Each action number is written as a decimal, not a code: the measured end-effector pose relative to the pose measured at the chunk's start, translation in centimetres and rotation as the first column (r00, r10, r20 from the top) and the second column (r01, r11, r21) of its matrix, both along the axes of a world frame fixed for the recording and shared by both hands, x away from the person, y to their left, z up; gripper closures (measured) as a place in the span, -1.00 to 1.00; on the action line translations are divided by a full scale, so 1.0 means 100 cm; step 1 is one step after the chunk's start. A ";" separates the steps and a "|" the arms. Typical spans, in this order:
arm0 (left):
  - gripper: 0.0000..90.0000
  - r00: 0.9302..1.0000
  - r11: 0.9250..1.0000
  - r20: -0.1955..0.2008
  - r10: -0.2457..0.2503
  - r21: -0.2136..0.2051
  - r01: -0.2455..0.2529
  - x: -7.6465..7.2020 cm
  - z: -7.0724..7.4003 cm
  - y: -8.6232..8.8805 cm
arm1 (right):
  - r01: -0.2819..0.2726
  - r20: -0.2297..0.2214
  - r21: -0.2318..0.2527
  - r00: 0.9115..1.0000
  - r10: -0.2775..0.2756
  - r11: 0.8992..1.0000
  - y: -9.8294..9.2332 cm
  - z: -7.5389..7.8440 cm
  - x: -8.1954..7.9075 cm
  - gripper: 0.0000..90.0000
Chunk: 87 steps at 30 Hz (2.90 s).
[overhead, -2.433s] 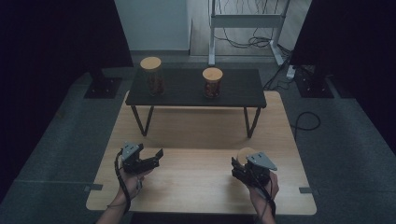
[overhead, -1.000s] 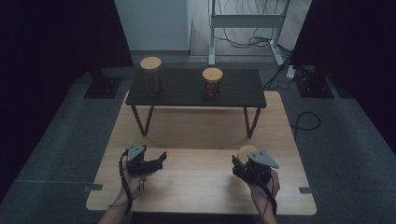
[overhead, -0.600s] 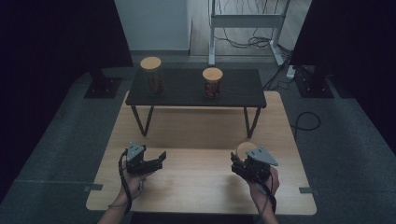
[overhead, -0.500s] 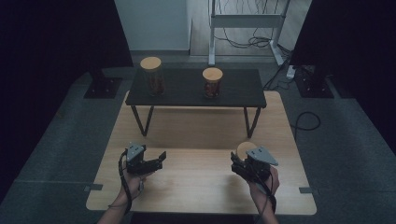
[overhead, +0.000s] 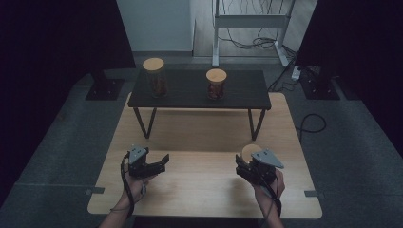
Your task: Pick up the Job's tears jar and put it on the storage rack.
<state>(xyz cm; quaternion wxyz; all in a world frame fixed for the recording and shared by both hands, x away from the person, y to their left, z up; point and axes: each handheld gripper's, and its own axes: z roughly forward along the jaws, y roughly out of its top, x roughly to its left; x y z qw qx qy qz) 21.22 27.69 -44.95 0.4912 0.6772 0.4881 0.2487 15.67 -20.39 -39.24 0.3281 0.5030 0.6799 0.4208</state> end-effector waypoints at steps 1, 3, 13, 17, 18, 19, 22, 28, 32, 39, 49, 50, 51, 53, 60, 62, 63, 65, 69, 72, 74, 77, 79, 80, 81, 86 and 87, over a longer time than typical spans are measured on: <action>-0.87 1.000 1.000 0.000 0.000 0.000 0.000 0.000 0.000 0.000 | 0.000 -0.002 0.002 1.000 0.000 1.000 0.000 0.000 0.000 -0.44; -0.87 1.000 1.000 -0.001 0.001 -0.001 -0.001 0.000 0.000 0.000 | -0.001 -0.003 0.000 1.000 0.001 1.000 0.000 -0.001 0.001 -0.44; -0.86 1.000 1.000 -0.010 -0.010 0.006 0.010 0.001 0.000 -0.001 | -0.004 -0.002 0.005 1.000 0.005 1.000 -0.001 0.001 0.000 -0.44; -0.86 1.000 1.000 -0.014 -0.016 0.009 0.016 0.002 0.000 -0.001 | -0.005 -0.004 0.008 1.000 0.005 1.000 -0.002 0.000 0.000 -0.44; -0.86 1.000 1.000 -0.015 -0.015 0.010 0.015 0.002 0.000 -0.001 | -0.006 -0.004 0.009 1.000 0.006 1.000 -0.002 -0.001 0.000 -0.44; -0.86 1.000 1.000 -0.016 -0.013 0.009 0.013 0.002 0.000 -0.001 | -0.005 -0.005 0.010 1.000 0.006 1.000 -0.002 -0.001 0.000 -0.44; -0.85 1.000 1.000 -0.015 -0.013 0.011 0.014 0.002 0.000 -0.002 | -0.007 -0.009 0.014 1.000 0.007 1.000 -0.002 -0.003 0.000 -0.44; -0.85 1.000 1.000 -0.019 -0.018 0.013 0.018 0.003 0.000 -0.002 | -0.006 -0.019 0.017 1.000 0.006 1.000 -0.003 -0.006 0.001 -0.44; -0.85 1.000 1.000 -0.022 -0.019 0.014 0.019 0.003 -0.001 -0.002 | -0.006 -0.019 0.018 1.000 0.007 1.000 -0.002 -0.006 0.001 -0.44; -0.85 1.000 1.000 -0.020 -0.019 0.009 0.020 0.003 0.000 -0.002 | -0.015 -0.010 0.017 1.000 0.015 1.000 -0.001 -0.004 0.000 -0.44; -0.85 1.000 1.000 -0.022 -0.022 0.008 0.022 0.003 0.000 -0.001 | -0.016 -0.009 0.009 1.000 0.016 1.000 -0.001 0.000 0.002 -0.44; -0.85 1.000 1.000 -0.022 -0.022 0.008 0.022 0.003 0.000 -0.001 | -0.016 -0.007 0.008 1.000 0.016 1.000 -0.001 0.001 0.002 -0.44; -0.85 1.000 1.000 -0.021 -0.022 0.008 0.022 0.003 0.000 -0.001 | -0.015 -0.005 0.008 1.000 0.015 1.000 -0.001 0.002 0.002 -0.44; -0.85 1.000 1.000 -0.021 -0.023 0.008 0.023 0.003 0.000 -0.001 | -0.013 0.000 0.010 1.000 0.013 1.000 -0.002 0.003 0.002 -0.44; -0.85 1.000 1.000 -0.021 -0.023 0.007 0.023 0.003 0.000 -0.001 | -0.014 0.012 0.004 1.000 0.014 1.000 -0.001 0.009 0.001 -0.44; -0.85 1.000 1.000 -0.021 -0.022 0.006 0.022 0.003 0.000 -0.001 | -0.014 0.016 0.003 1.000 0.014 1.000 -0.001 0.010 0.001 -0.44; -0.85 1.000 1.000 -0.021 -0.022 0.005 0.022 0.003 0.000 -0.001 | -0.014 0.018 0.003 1.000 0.014 1.000 -0.001 0.011 0.002 -0.44; -0.85 1.000 1.000 -0.020 -0.022 0.005 0.022 0.003 0.000 -0.001 | -0.014 0.022 0.001 1.000 0.014 1.000 -0.001 0.013 0.002 -0.44; -0.85 1.000 1.000 -0.019 -0.022 0.004 0.022 0.003 0.000 -0.001 | -0.013 0.029 -0.002 0.999 0.013 1.000 -0.001 0.017 0.003 -0.44; -0.85 1.000 1.000 -0.019 -0.021 0.003 0.021 0.003 0.000 -0.001 | -0.011 0.033 -0.003 0.999 0.011 1.000 -0.001 0.018 0.004 -0.44; -0.85 1.000 1.000 -0.020 -0.021 0.003 0.021 0.003 0.000 -0.001 | -0.007 0.040 -0.004 0.999 0.007 1.000 -0.001 0.022 0.005 -0.44; -0.85 1.000 1.000 -0.020 -0.021 0.003 0.021 0.003 0.000 -0.001 | -0.005 0.049 -0.004 0.999 0.005 1.000 -0.001 0.026 0.006 -0.44; -0.85 1.000 1.000 -0.021 -0.021 0.002 0.021 0.003 0.000 0.000 | -0.005 0.054 -0.008 0.999 0.005 1.000 -0.001 0.028 0.007 -0.44; -0.85 1.000 1.000 -0.021 -0.020 0.002 0.021 0.003 0.000 0.000 | -0.005 0.056 -0.008 0.998 0.005 1.000 -0.001 0.029 0.007 -0.44; -0.85 1.000 1.000 -0.020 -0.020 0.001 0.020 0.003 0.000 0.000 | -0.004 0.057 -0.008 0.998 0.005 1.000 -0.001 0.030 0.008 -0.44; -0.85 1.000 1.000 -0.020 -0.020 0.001 0.020 0.003 0.001 0.000 | -0.002 0.062 -0.010 0.998 0.003 1.000 -0.001 0.033 0.010 -0.44; -0.85 1.000 1.000 -0.020 -0.020 0.001 0.020 0.003 0.001 0.000 | -0.002 0.061 -0.011 0.998 0.003 1.000 -0.001 0.033 0.011 -0.44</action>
